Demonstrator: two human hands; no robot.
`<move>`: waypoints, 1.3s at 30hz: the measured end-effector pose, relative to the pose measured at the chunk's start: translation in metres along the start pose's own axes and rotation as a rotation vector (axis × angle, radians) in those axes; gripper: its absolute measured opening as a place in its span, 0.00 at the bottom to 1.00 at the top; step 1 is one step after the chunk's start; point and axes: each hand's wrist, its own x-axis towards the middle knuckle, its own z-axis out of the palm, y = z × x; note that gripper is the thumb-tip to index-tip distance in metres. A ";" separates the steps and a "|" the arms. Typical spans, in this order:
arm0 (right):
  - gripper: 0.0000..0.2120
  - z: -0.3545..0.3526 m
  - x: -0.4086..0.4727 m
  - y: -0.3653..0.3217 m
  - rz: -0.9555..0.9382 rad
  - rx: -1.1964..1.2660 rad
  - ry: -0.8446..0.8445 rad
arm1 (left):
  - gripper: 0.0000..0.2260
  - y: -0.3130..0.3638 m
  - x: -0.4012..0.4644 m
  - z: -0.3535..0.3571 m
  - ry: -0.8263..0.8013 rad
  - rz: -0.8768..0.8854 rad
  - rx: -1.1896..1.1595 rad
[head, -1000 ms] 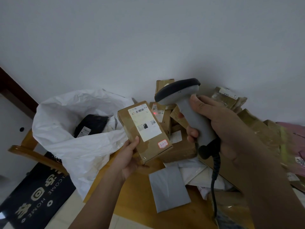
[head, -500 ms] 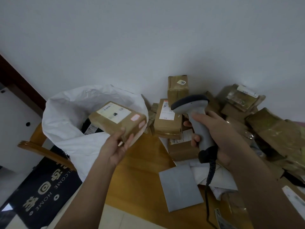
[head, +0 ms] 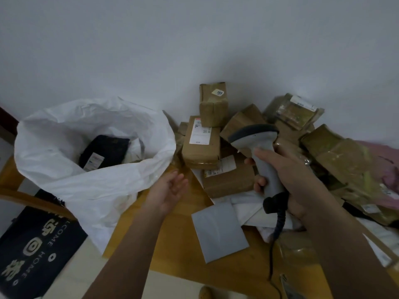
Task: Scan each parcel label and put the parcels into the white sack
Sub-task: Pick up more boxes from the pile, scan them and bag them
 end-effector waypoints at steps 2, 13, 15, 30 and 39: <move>0.16 -0.012 0.000 -0.003 -0.008 0.012 0.000 | 0.07 -0.023 -0.004 0.012 -0.019 -0.043 0.117; 0.16 -0.135 0.000 -0.021 0.036 -0.110 0.015 | 0.11 -0.151 -0.020 0.104 -0.120 -0.176 0.526; 0.16 -0.159 0.004 -0.021 0.043 -0.124 0.014 | 0.13 -0.178 -0.025 0.119 -0.147 -0.234 0.650; 0.16 -0.244 0.003 -0.015 0.132 -0.123 -0.017 | 0.35 -0.296 -0.014 0.150 0.325 -0.600 0.509; 0.16 -0.223 -0.003 -0.009 0.150 -0.107 -0.023 | 0.36 -0.271 -0.036 0.109 0.359 -0.614 0.453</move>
